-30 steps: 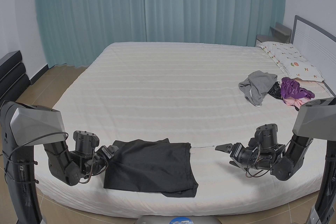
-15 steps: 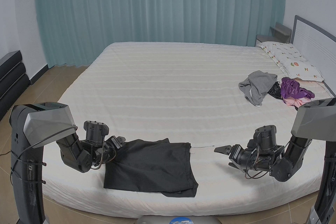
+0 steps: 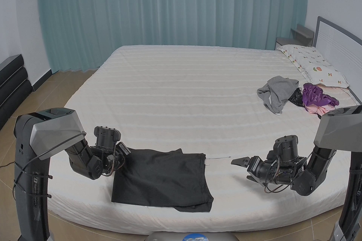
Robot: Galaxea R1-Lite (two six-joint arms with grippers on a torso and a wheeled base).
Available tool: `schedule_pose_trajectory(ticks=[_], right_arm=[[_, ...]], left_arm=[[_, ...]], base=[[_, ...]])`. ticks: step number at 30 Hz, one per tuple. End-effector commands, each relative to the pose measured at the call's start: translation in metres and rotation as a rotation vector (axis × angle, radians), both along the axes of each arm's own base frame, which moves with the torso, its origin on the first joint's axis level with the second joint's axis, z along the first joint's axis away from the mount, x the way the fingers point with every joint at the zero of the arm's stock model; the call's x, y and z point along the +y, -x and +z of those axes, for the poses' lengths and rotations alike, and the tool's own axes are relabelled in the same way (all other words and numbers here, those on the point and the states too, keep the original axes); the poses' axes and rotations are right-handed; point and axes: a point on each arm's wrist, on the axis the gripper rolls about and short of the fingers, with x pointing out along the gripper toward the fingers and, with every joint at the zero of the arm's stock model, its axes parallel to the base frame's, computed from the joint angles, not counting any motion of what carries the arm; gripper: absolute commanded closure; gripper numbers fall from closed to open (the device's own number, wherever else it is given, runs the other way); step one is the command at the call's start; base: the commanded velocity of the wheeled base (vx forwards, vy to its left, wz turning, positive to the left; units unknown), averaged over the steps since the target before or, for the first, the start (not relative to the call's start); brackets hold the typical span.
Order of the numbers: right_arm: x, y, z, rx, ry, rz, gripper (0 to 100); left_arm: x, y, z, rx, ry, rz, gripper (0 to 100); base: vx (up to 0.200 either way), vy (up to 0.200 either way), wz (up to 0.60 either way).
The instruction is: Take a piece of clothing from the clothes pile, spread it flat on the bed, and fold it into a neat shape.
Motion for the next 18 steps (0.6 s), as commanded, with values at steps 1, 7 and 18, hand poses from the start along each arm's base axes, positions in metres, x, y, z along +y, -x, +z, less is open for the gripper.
schedule_pose_trajectory(ticks=[1, 7, 18], right_arm=[[0.000, 0.000, 0.000, -0.001, 0.000, 0.000, 0], [0.000, 0.000, 0.000, 0.001, 0.001, 0.000, 0], [-0.001, 0.001, 0.000, 0.001, 0.001, -0.002, 0]], left_arm=[[0.003, 0.001, 0.002, -0.004, 0.014, 0.033, 100], [0.005, 0.001, 0.001, -0.002, 0.015, 0.039, 100], [0.021, -0.002, -0.001, 0.002, 0.023, 0.088, 100]], base=[[0.000, 0.000, 0.00], [0.000, 0.000, 0.00], [0.000, 0.000, 0.00]])
